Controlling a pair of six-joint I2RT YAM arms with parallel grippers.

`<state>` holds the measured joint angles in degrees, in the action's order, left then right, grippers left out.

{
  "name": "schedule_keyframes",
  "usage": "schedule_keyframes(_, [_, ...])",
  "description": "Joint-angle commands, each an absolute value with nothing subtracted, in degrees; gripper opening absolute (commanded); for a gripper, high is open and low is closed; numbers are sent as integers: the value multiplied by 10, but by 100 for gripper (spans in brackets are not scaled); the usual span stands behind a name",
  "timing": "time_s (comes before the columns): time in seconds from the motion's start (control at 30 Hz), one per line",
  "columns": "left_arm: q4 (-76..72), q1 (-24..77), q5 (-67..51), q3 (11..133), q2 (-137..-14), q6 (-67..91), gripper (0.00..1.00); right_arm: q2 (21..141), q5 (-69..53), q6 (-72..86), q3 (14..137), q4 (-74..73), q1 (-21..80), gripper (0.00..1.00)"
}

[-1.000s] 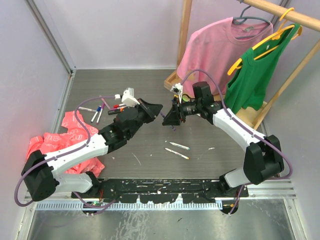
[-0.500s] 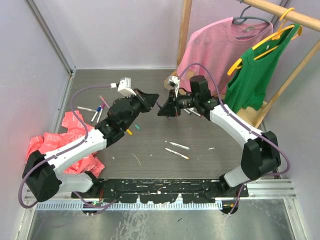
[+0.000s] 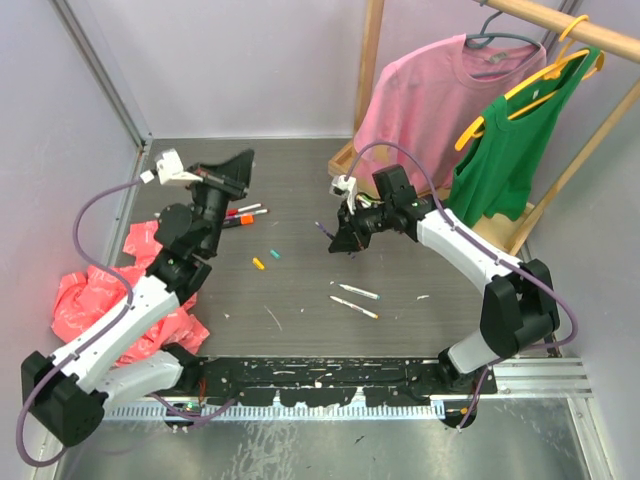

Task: Open the pen caps
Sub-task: Place the pen at the center of the board.

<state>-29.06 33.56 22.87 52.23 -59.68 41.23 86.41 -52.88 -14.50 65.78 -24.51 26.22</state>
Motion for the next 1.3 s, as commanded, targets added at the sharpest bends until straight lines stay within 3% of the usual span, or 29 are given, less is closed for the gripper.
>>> schedule_keyframes(0.0, [-305,331,156,415,-532,408,0,873,-330,-287,678,-348,265,1])
schedule_keyframes(0.1, [-298,331,136,317,-485,441,0,892,-237,-291,644,-356,269,1])
schedule_keyframes(0.33, [-289,330,100,206,-441,531,0,908,-160,-287,615,-351,283,5])
schedule_keyframes(0.87, [-190,331,106,129,-323,567,0,989,-93,-296,624,-372,327,14])
schedule_keyframes(1.27, [-175,331,103,122,-324,576,0,992,-91,-299,628,-387,327,25])
